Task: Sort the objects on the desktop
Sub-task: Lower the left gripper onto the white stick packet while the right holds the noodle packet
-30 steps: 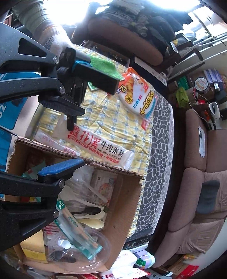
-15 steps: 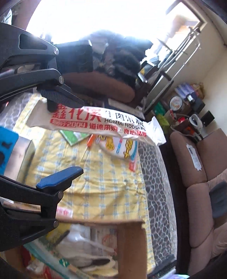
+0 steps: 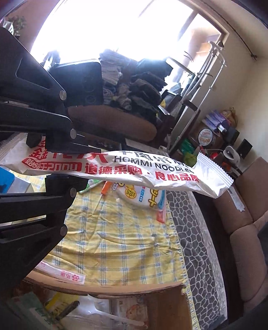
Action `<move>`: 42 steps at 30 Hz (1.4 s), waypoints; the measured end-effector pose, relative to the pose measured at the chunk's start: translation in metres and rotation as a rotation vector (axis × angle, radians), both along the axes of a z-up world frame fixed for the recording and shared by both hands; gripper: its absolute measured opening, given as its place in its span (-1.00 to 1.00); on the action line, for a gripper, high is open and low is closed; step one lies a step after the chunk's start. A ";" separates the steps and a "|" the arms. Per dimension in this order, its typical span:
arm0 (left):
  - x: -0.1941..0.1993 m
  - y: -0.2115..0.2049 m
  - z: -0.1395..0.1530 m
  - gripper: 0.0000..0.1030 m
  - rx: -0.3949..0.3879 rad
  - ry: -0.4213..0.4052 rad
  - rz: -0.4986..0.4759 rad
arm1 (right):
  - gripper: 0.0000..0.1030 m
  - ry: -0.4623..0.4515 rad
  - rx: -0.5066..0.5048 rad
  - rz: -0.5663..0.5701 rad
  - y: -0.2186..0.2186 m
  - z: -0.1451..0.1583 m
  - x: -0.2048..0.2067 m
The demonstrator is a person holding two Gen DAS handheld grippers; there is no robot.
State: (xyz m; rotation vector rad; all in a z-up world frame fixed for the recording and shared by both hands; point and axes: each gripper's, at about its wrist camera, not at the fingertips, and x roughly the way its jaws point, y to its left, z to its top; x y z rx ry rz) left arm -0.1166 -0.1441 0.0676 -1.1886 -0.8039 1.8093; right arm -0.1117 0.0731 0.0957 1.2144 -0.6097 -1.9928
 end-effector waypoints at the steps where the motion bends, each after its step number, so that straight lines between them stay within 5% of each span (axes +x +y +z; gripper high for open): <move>1: -0.002 -0.001 -0.003 0.88 -0.011 -0.004 0.011 | -0.75 0.008 0.004 -0.012 0.006 0.003 -0.001; 6: -0.029 0.037 -0.027 0.77 -0.293 -0.049 -0.033 | -0.75 0.050 0.049 -0.065 0.038 0.019 -0.001; 8: -0.036 0.075 -0.039 0.58 -0.478 -0.036 -0.113 | -0.75 0.063 0.067 -0.084 0.051 0.024 0.002; 10: -0.037 0.114 -0.053 0.20 -0.645 -0.007 -0.207 | -0.75 0.076 0.062 -0.097 0.063 0.029 0.007; 12: -0.035 0.144 -0.067 -0.01 -0.730 -0.009 -0.288 | -0.75 0.089 0.078 -0.105 0.074 0.034 0.013; 24: -0.025 0.200 -0.120 -0.05 -0.782 -0.126 -0.455 | -0.74 0.107 0.094 -0.090 0.107 0.030 0.038; 32: -0.016 0.207 -0.122 0.30 -0.962 -0.022 -0.438 | -0.74 0.111 0.075 -0.086 0.112 0.025 0.041; 33: -0.014 0.206 -0.122 0.21 -0.976 -0.009 -0.435 | -0.73 0.110 0.076 -0.084 0.111 0.025 0.041; 36: -0.012 0.200 -0.122 -0.58 -1.000 0.022 -0.422 | -0.73 0.108 0.072 -0.087 0.110 0.024 0.042; 39: -0.013 0.187 -0.126 -0.70 -1.004 0.004 -0.404 | -0.74 0.109 0.079 -0.083 0.109 0.025 0.043; 42: -0.018 0.169 -0.120 -0.70 -0.856 -0.074 -0.368 | -0.73 0.110 0.088 -0.080 0.106 0.025 0.044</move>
